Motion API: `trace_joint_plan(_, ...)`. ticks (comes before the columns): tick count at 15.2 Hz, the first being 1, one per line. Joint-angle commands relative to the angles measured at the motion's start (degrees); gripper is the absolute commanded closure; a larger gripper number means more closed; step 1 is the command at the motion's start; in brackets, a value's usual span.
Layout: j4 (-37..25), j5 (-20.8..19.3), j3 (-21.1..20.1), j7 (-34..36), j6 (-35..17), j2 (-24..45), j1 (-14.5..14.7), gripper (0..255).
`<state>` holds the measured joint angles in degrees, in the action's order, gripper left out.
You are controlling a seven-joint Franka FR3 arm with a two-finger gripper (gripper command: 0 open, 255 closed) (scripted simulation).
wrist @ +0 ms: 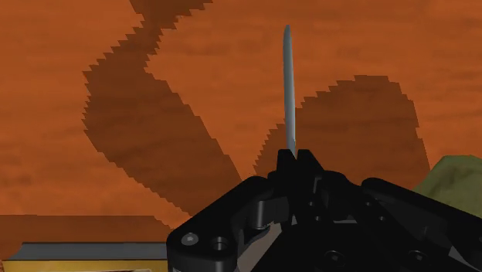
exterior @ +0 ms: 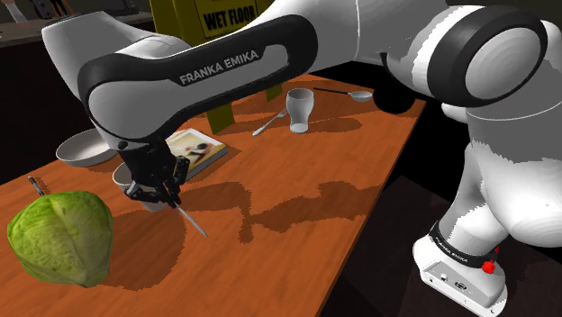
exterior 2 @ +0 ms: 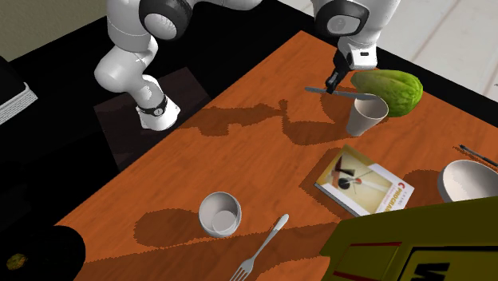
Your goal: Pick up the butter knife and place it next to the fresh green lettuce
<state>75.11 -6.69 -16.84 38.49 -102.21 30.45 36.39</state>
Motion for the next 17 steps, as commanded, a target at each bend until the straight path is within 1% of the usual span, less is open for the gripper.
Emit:
trace_joint_plan(1,1.2,0.0,0.1,0.0,-1.3,0.2,-0.1,255)
trace_joint_plan(12,7.2,-0.7,0.4,0.3,-9.0,2.0,-0.3,255)
trace_joint_plan(17,7.2,-0.7,0.4,0.3,-9.0,2.0,-0.3,255)
